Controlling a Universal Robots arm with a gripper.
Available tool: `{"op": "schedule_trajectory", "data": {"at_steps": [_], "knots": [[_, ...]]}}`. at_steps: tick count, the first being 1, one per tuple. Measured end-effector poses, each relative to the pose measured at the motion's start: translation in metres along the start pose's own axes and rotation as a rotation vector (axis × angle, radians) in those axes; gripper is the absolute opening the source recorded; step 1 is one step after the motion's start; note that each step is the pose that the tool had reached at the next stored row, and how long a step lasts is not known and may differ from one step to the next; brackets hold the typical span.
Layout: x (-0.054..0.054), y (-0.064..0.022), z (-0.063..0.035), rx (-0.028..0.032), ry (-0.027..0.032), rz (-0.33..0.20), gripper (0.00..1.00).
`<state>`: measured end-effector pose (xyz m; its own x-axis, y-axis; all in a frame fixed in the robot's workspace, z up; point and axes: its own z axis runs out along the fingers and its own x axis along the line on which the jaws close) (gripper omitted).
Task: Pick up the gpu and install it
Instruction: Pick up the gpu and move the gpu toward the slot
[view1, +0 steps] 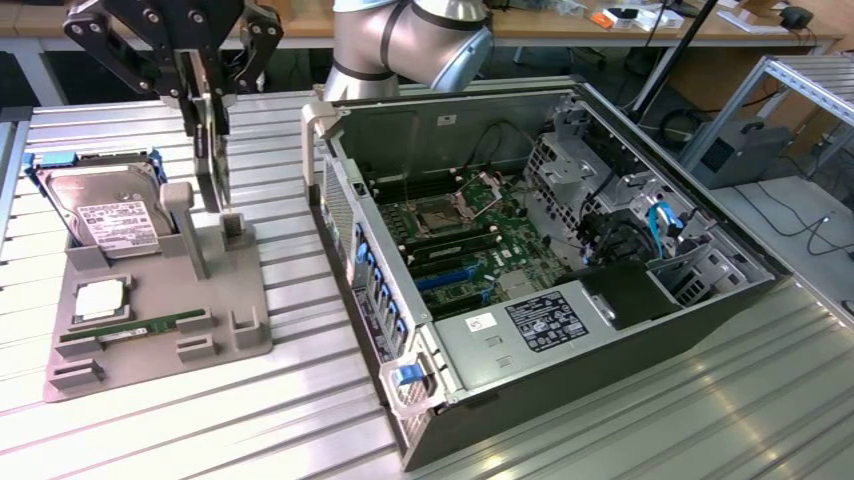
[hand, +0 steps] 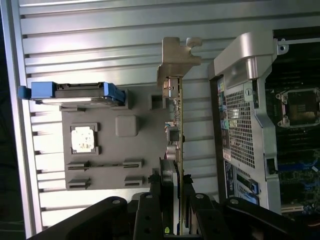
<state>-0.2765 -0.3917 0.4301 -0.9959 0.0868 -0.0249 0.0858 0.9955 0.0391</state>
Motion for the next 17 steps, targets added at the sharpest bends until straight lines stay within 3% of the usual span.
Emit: {"op": "schedule_trajectory", "data": {"at_steps": [17], "knots": [[-0.001,0.0012,-0.0306,0.0000,0.0000,0.000,0.27]]}}
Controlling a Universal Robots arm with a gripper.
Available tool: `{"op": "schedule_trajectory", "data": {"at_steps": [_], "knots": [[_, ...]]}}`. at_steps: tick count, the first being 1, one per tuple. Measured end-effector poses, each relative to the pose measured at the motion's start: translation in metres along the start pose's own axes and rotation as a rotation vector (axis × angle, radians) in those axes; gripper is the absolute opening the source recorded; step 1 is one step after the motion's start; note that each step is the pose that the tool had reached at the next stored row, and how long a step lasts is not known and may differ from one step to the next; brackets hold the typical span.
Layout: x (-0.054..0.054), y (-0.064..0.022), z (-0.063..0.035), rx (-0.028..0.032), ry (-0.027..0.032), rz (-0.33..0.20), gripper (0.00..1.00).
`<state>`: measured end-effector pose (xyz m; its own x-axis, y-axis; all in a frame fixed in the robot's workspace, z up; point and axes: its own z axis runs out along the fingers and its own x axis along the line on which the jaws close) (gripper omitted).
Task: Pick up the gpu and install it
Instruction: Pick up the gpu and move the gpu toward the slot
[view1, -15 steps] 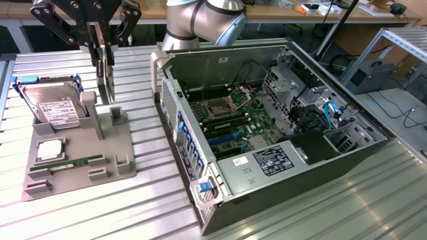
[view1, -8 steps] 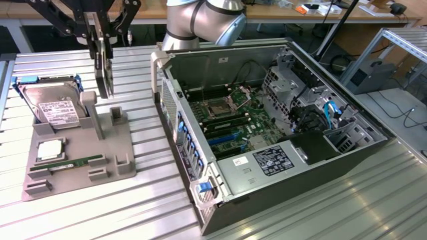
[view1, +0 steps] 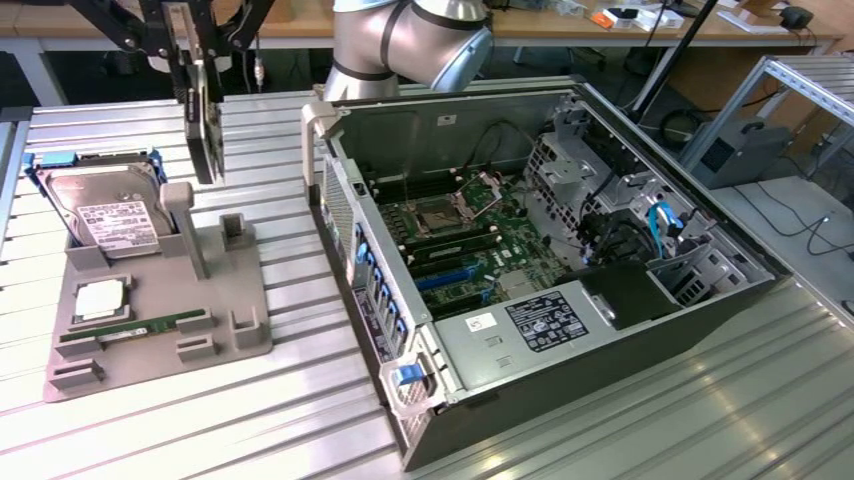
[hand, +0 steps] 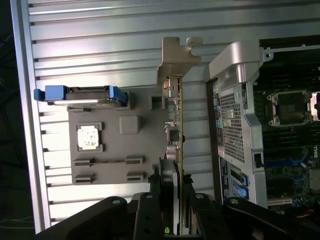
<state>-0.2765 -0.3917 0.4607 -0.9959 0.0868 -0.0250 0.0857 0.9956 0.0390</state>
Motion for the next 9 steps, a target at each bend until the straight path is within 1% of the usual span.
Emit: {"op": "schedule_trajectory", "data": {"at_steps": [9], "knots": [[0.000,0.0005,-0.0119,0.0000,0.0000,0.000,0.27]]}}
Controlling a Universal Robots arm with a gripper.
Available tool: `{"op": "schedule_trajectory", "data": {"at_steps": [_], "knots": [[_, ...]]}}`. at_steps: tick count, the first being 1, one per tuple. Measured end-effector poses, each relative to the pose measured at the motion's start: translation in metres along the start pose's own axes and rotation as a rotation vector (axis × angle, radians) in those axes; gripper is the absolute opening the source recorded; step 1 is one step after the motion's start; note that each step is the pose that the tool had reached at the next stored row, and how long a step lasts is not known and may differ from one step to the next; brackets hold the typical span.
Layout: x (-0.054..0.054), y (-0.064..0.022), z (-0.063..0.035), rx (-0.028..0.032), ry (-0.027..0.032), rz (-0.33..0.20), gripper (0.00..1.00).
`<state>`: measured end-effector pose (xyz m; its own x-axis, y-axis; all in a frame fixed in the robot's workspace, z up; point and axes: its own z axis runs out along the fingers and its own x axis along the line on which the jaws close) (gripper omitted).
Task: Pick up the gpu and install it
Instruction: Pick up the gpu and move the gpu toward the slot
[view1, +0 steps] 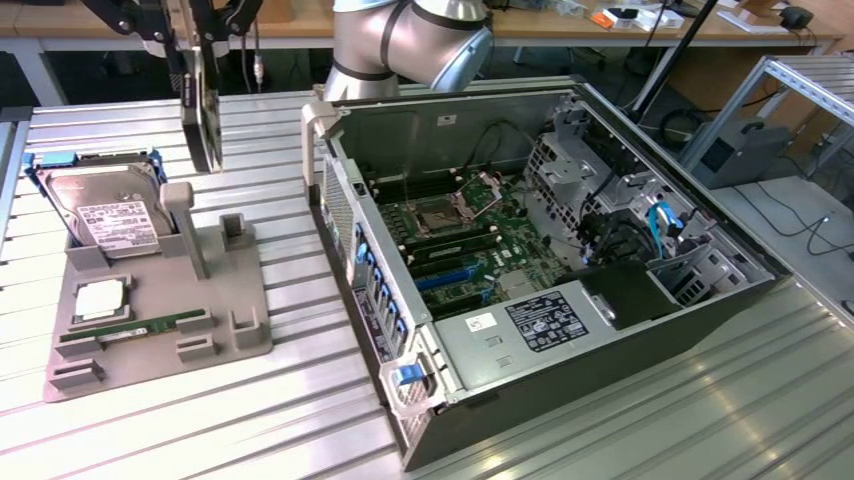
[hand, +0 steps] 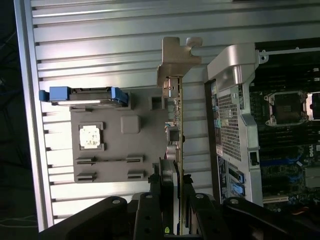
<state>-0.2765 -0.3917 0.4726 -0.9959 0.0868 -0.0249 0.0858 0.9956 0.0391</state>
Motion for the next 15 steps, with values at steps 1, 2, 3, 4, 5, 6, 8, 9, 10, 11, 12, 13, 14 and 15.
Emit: {"op": "schedule_trajectory", "data": {"at_steps": [1,2,3,4,5,6,8,9,10,11,12,13,14,15], "knots": [[0.000,0.0001,-0.0011,0.0000,0.0000,0.000,0.27],[0.000,0.0001,-0.0017,0.0000,0.0000,0.000,0.27],[0.000,0.0001,-0.0025,0.0000,0.0000,0.000,0.27],[0.000,0.0002,-0.0046,0.0000,0.0000,0.000,0.27],[0.000,0.0002,-0.0056,0.0000,0.0000,0.000,0.27],[0.000,0.0003,-0.0068,0.0000,0.0000,0.000,0.27],[0.000,0.0004,-0.0093,0.0000,0.0000,0.000,0.27],[0.000,0.0004,-0.0099,0.0000,0.0000,0.000,0.27],[0.000,0.0004,-0.0111,0.0000,0.0000,0.000,0.27],[0.000,0.0005,-0.0124,0.0000,0.0000,0.000,0.27],[0.000,0.0006,-0.0139,0.0000,0.0000,0.000,0.27],[0.000,0.0006,-0.0153,0.0001,0.0000,0.000,0.27],[0.000,0.0007,-0.0163,0.0001,0.0001,0.000,0.27],[0.000,0.0007,-0.0169,0.0001,0.0001,0.000,0.27]]}}
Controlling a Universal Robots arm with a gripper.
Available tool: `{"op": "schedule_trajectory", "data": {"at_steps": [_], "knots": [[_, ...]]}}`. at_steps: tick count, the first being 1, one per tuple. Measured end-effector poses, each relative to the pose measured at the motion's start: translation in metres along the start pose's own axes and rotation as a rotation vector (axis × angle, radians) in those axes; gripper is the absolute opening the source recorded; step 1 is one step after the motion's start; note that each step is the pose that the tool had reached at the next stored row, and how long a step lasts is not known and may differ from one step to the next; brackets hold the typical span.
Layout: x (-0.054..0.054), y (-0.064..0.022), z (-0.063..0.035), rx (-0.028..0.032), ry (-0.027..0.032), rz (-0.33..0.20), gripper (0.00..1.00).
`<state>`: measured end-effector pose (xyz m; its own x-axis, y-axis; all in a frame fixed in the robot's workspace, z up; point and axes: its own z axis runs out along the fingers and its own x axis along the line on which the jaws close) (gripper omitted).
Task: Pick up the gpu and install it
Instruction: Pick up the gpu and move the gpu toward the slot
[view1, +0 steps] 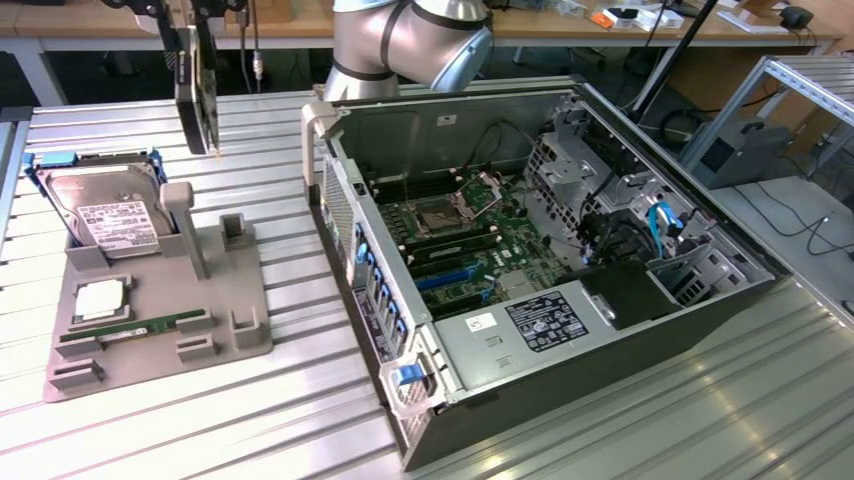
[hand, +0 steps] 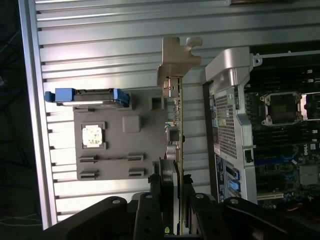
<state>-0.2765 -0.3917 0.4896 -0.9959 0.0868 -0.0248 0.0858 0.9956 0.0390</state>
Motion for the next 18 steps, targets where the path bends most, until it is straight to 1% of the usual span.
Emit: {"op": "schedule_trajectory", "data": {"at_steps": [1,2,8,11,13,14,16,17,18], "knots": [[0.000,0.0000,0.0000,-0.0001,-0.0001,0.000,0.27],[-0.001,0.0001,0.0001,0.0000,0.0020,0.000,0.27],[-0.021,0.0017,0.0020,0.0027,0.0326,0.001,0.27],[-0.033,0.0028,0.0040,0.0043,0.0501,0.002,0.27],[-0.041,0.0034,0.0049,0.0049,0.0579,0.002,0.27],[-0.047,0.0039,0.0055,0.0055,0.0636,0.002,0.27],[-0.055,0.0045,0.0063,0.0061,0.0714,0.003,0.27],[-0.060,0.0050,0.0069,0.0066,0.0764,0.003,0.27],[-0.063,0.0052,0.0072,0.0067,0.0792,0.003,0.27]]}}
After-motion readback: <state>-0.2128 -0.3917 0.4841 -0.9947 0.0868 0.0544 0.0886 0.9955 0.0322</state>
